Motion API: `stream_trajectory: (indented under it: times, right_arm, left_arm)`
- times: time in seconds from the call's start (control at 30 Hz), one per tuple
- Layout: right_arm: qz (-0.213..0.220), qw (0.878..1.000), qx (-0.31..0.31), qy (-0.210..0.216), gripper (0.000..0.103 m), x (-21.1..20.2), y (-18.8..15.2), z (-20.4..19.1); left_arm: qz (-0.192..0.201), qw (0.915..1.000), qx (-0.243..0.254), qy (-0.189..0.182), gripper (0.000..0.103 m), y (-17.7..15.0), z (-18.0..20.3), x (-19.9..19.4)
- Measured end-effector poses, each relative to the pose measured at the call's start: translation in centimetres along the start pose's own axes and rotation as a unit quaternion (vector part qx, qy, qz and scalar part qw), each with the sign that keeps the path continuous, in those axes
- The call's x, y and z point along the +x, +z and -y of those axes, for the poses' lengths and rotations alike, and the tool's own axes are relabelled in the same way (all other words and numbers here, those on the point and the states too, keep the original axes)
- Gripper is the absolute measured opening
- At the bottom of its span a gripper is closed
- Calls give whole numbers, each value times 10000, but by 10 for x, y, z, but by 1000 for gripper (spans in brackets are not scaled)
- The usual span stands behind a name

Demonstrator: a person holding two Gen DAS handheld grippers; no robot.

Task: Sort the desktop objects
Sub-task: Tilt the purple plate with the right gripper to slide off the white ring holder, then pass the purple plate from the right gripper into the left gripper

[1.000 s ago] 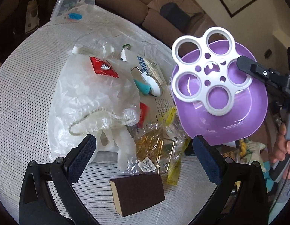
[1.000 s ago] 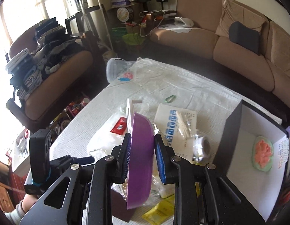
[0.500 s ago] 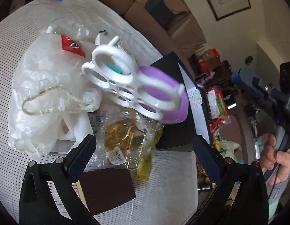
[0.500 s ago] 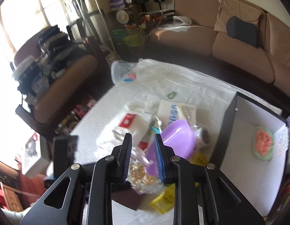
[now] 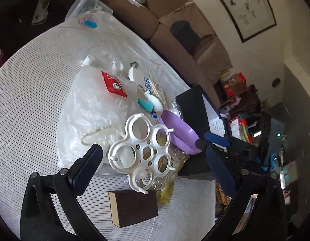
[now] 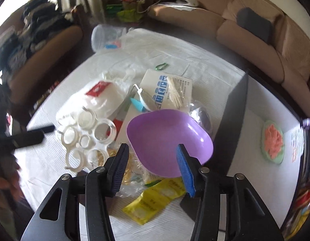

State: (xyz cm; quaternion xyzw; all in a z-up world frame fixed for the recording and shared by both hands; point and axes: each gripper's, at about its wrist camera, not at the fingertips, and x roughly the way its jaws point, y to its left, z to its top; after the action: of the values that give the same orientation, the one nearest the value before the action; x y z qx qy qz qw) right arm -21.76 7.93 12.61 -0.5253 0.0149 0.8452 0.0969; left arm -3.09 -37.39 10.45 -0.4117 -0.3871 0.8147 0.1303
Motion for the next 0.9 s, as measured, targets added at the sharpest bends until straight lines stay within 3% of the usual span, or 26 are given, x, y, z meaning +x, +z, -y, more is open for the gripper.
stream_trajectory:
  times: [0.1,0.2,0.27,0.37,0.53,0.6,0.7,0.8,0.9]
  right_arm:
    - [-165,9982,-564,-148,51,22,-2,-17]
    - [-395,9937,-999,-333,42,45,-2,-32]
    - [-682,9903,-1157,-358,21,62,-3,-39]
    - [-863,9852,-1391,-504,10,75,-8,-44]
    - [-301,9951,-917,-214,5,44,-6,-32]
    - [44,9989,-455,144,5,17,-6,-20]
    - [528,9969,-400,419,5,-24,-11,-25]
    - [505,9960,-662,333,5,-46,-24,-43]
    - [360,9989,4,316,9,-43,-31,-28]
  left_arm:
    - [81,9999,-115,-11,103,7,-9,-3]
    - [22,9999,-167,-38,103,7,-13,2]
    - [-62,9999,-134,-78,103,6,-11,7]
    - [-120,9999,-22,-90,103,2,-4,12]
    - [-255,9987,-102,-421,103,-3,0,14]
    - [-397,9953,-302,-834,103,-5,-1,20]
    - [-611,9886,-449,-1302,103,-10,2,27]
    - [-663,9912,-343,-1089,103,-15,8,31]
    - [-683,9909,-389,-1095,103,-17,9,33]
